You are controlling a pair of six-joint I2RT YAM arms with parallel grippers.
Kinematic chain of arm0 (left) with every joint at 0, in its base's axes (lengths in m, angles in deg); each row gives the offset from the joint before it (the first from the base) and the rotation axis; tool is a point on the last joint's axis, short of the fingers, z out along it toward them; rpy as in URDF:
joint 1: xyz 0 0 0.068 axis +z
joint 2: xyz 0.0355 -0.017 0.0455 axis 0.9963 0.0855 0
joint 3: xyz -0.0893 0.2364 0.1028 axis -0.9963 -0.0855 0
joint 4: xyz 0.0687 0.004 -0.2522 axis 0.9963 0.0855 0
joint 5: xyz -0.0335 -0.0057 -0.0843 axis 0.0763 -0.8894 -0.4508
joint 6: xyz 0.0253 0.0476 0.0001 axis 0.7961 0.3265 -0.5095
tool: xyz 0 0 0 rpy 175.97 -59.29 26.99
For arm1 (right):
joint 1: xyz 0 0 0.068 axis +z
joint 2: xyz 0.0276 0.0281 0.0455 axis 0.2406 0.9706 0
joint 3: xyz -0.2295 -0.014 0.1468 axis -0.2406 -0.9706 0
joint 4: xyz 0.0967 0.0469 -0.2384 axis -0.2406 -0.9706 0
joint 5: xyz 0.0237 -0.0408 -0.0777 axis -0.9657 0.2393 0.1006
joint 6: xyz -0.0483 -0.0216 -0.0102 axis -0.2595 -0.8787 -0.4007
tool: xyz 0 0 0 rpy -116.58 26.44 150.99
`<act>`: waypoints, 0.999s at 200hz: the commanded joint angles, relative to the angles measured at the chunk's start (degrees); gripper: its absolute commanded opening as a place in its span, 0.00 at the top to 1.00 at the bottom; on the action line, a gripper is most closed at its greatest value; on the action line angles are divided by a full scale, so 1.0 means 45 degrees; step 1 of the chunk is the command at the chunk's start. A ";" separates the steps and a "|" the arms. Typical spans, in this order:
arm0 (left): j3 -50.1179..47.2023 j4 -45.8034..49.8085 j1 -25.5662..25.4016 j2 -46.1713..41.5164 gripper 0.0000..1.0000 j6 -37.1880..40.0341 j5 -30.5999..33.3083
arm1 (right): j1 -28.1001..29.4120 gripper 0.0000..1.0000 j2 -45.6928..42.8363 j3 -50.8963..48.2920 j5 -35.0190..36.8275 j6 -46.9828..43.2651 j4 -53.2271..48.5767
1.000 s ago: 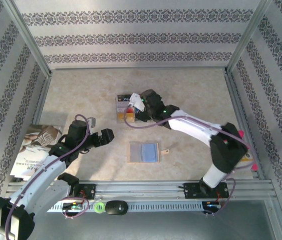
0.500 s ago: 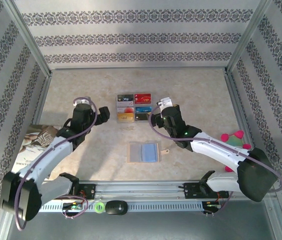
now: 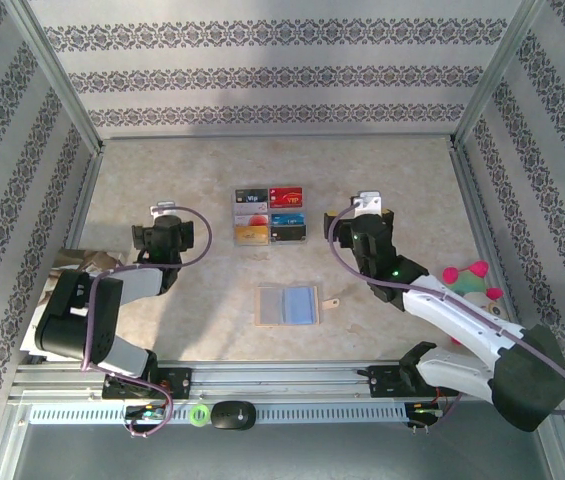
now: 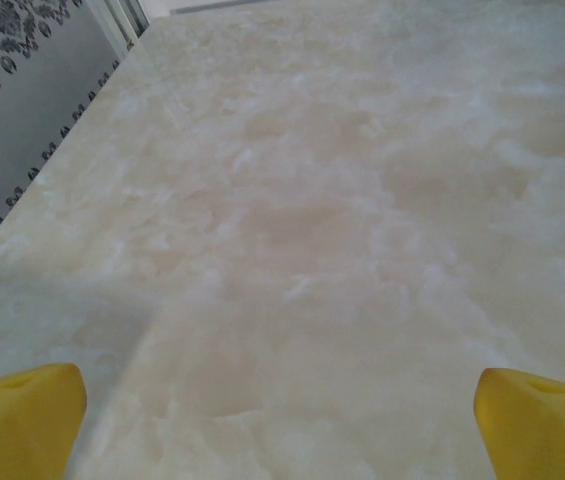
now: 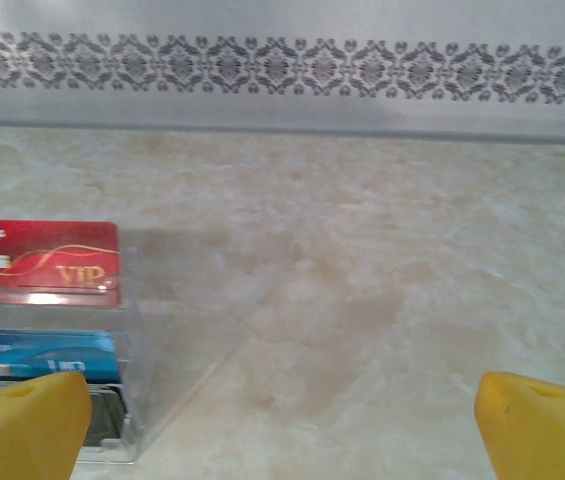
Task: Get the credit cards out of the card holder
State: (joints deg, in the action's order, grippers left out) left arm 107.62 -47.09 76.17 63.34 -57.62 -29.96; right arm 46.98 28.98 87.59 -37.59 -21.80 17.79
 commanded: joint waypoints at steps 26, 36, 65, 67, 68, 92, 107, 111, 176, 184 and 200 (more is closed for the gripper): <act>-0.0277 -0.2932 0.0738 0.0598 0.01 0.0752 -0.2214 | -0.1273 0.02 -0.0740 -0.0556 -0.0329 -0.0182 0.0183; -0.0227 -0.2532 0.1205 0.0536 0.00 0.0521 -0.3585 | -0.1620 0.02 -0.0914 -0.0714 -0.0776 -0.0385 0.0260; -0.1132 -0.4472 0.1906 0.1013 0.01 0.0339 -0.5449 | -0.2448 0.02 -0.1058 -0.1197 -0.0712 -0.0699 0.0565; -0.1008 -0.3946 0.1906 0.0887 0.01 0.0250 -0.5260 | -0.2508 0.02 -0.1067 -0.1217 -0.0693 -0.0691 0.0552; -0.0968 -0.3764 0.1906 0.0859 0.01 0.0216 -0.5190 | -0.2545 0.02 -0.1071 -0.1240 -0.0690 -0.0693 0.0550; -0.1372 -0.4803 0.1792 0.0955 0.01 -0.0237 -0.3524 | -0.3449 0.02 -0.0991 -0.1705 -0.0626 -0.0874 0.1021; -0.1518 -0.5608 0.1782 0.1200 0.01 -0.0088 -0.3477 | -0.4077 0.02 -0.0800 -0.2031 -0.0458 -0.1123 0.1717; -0.1567 -0.5639 0.1797 0.1161 0.01 -0.0082 -0.3557 | -0.4267 0.02 -0.0745 -0.2087 -0.0465 -0.1105 0.1834; -0.1318 -0.5074 0.1774 0.1127 0.01 0.0123 -0.4177 | -0.5915 0.02 0.1593 -0.3599 -0.2088 -0.2531 0.7212; -0.1318 -0.5052 0.1774 0.1129 0.01 0.0123 -0.4180 | -0.6014 0.02 0.2154 -0.3700 -0.2444 -0.2523 0.7911; -0.1320 -0.5066 0.1789 0.1128 0.01 0.0118 -0.4182 | -0.6094 0.02 0.3129 -0.3704 -0.2656 -0.2738 0.9030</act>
State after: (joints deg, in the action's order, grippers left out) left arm 100.91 -67.76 84.36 68.15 -56.66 -47.93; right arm 20.36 38.18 71.96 -45.21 -31.65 44.41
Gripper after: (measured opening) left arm 0.993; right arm 0.982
